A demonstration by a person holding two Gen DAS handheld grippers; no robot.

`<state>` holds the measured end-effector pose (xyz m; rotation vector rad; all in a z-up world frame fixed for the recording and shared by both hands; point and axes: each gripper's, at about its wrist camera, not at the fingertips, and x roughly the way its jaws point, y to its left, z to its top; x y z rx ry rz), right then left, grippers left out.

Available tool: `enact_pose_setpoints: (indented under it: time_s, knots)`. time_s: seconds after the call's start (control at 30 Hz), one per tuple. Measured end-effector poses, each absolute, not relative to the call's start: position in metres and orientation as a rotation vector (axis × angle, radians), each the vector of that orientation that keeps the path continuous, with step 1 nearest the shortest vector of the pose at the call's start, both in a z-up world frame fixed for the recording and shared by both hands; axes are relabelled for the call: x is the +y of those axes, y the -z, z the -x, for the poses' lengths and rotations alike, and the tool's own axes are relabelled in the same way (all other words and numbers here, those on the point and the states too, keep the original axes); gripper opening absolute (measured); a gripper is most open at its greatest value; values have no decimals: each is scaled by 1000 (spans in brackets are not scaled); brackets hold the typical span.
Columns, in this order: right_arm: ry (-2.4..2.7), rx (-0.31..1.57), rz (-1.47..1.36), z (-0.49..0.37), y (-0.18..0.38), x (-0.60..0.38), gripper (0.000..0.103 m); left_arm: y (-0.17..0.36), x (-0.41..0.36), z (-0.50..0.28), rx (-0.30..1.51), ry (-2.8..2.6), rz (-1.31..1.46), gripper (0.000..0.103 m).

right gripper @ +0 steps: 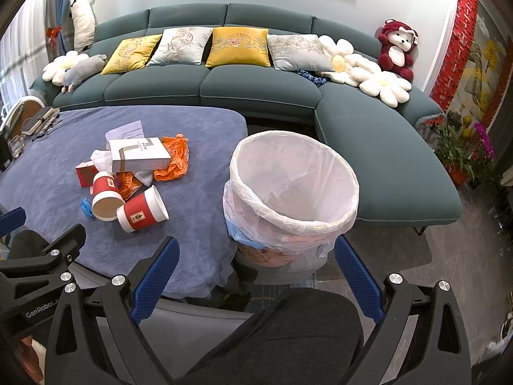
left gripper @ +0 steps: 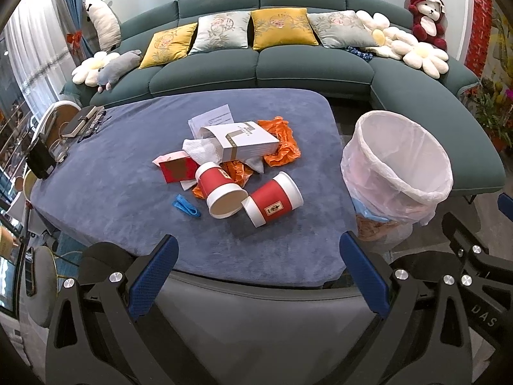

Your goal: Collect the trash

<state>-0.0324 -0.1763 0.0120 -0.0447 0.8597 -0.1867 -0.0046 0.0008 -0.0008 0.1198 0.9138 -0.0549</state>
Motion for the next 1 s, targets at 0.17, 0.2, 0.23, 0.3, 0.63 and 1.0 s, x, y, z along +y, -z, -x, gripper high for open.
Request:
enact_pose_setpoints:
  time_s: [0.17,0.2,0.23,0.3,0.63,1.0]
  knots:
    - [187,859,45,32,-12,-176,93,2,1,5,913,55,-121,96]
    - [188,858,45,33,-12,-176,93,2,0,5,913,56,-123,96]
    - [189,858,46,32,-12,-176,93,1,0,5,912,57,-125,96]
    - [192,858,42,34,-12,-178,93,1,0,5,909,56,-129,96]
    - [200,859,36,35,-15,-190,93,2,2,5,911,56,-131,96]
    - [199,859,35,35,-15,-189,93,2,0,6,907,55,-130,96]
